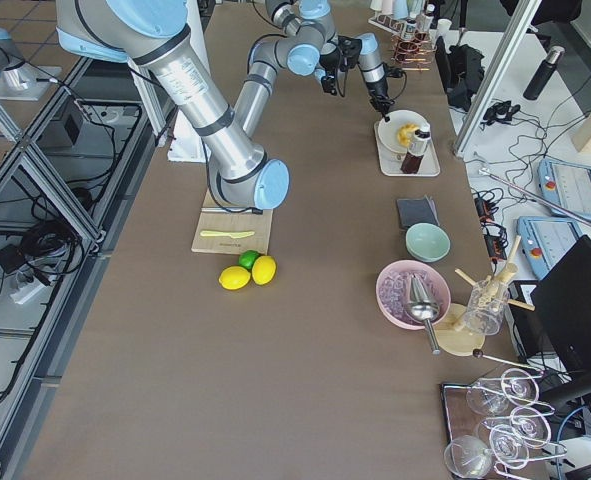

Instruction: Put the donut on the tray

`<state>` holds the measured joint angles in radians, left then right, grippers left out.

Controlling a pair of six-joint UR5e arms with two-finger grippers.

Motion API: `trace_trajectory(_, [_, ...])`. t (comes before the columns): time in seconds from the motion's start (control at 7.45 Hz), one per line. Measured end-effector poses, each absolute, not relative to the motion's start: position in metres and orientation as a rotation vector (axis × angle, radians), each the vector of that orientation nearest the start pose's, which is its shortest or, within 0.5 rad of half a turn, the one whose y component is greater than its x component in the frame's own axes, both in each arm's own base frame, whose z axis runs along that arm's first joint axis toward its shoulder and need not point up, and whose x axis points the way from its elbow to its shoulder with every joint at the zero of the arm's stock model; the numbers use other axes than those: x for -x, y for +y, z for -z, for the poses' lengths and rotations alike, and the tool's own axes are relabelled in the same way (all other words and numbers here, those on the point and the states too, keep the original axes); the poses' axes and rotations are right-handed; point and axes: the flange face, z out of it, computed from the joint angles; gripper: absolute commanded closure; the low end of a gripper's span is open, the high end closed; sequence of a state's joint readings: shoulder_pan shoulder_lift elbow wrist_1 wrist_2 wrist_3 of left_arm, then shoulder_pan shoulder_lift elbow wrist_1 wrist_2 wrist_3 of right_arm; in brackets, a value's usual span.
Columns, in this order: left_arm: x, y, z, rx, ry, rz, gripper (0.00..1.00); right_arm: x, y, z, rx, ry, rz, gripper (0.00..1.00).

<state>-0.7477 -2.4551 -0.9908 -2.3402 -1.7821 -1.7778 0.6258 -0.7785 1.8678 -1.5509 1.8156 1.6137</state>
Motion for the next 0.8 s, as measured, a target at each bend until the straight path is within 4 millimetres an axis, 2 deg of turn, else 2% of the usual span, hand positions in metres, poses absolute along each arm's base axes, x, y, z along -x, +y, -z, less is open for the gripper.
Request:
trace_trajectory(0.13, [-0.546,-0.644,-0.272,-0.117,1.108,0.741,0.66,0.434,-0.449,-0.068,-0.108,-1.130,-0.461,0.00])
trace_trajectory(0.27, [-0.551,-0.641,-0.273,-0.124,1.106,0.738,0.03,0.434,-0.448,-0.068,-0.108,-1.130,-0.460,0.00])
trace_trajectory(0.54, [-0.547,-0.642,-0.275,-0.173,1.096,0.726,0.02,0.433,-0.448,-0.069,-0.106,-1.127,-0.461,0.00])
trace_trajectory(0.8, [-0.534,-0.649,-0.278,-0.230,1.084,0.725,0.02,0.434,-0.447,-0.070,-0.106,-1.124,-0.462,0.00])
